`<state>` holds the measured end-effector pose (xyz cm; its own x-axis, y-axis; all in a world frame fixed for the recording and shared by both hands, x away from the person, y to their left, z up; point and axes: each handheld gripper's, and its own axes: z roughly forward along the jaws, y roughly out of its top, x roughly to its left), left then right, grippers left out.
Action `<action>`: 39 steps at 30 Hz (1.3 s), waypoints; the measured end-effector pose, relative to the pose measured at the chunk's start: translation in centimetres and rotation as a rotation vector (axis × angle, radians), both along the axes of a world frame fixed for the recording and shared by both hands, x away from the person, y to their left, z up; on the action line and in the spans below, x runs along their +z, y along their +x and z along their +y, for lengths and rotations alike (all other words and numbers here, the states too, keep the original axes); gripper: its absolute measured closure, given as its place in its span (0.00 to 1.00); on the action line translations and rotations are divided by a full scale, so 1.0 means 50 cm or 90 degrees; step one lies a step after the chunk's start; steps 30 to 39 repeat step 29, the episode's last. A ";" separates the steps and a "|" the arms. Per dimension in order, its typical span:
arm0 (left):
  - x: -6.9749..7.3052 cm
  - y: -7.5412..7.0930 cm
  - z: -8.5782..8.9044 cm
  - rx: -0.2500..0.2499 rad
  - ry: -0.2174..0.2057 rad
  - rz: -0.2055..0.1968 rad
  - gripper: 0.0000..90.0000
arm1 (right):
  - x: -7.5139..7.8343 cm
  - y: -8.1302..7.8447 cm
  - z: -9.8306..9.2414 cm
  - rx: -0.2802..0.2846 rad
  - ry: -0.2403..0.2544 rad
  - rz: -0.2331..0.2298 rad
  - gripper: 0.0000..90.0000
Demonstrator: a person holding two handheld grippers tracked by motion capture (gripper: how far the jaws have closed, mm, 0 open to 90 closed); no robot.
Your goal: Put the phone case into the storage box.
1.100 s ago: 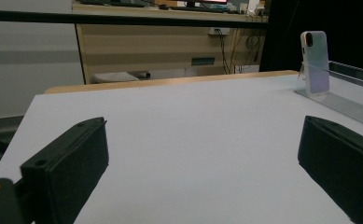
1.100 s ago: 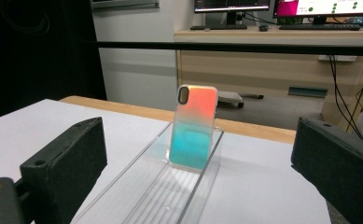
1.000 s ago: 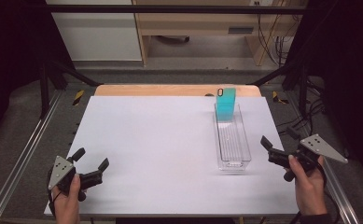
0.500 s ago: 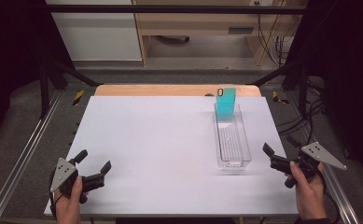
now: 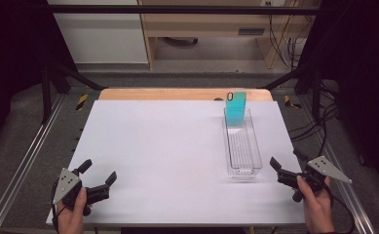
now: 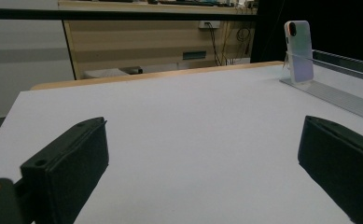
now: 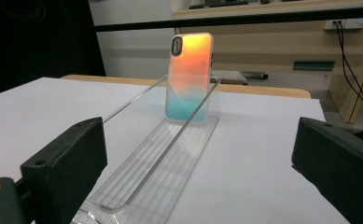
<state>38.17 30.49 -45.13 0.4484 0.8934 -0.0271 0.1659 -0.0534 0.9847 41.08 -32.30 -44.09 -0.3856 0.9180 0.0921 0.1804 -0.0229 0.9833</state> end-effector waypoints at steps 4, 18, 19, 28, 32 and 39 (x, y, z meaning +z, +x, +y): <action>-0.001 0.001 -0.001 -0.002 0.002 0.000 0.01 | -0.012 -0.004 0.011 0.012 0.001 0.001 0.04; 0.000 0.002 -0.002 -0.020 0.015 -0.019 0.02 | -0.033 -0.013 0.085 0.102 -0.035 -0.017 0.04; 0.000 0.002 -0.004 -0.021 0.014 -0.021 0.02 | -0.034 -0.014 0.090 0.103 -0.037 -0.018 0.04; -0.002 -0.002 -0.031 -0.059 0.046 -0.037 0.01 | -0.051 -0.011 0.109 0.111 -0.061 -0.014 0.04; -0.003 -0.002 -0.033 -0.059 0.047 -0.037 0.01 | -0.052 -0.012 0.110 0.111 -0.066 -0.013 0.04; -0.003 -0.002 -0.033 -0.059 0.047 -0.037 0.01 | -0.052 -0.012 0.110 0.111 -0.066 -0.013 0.04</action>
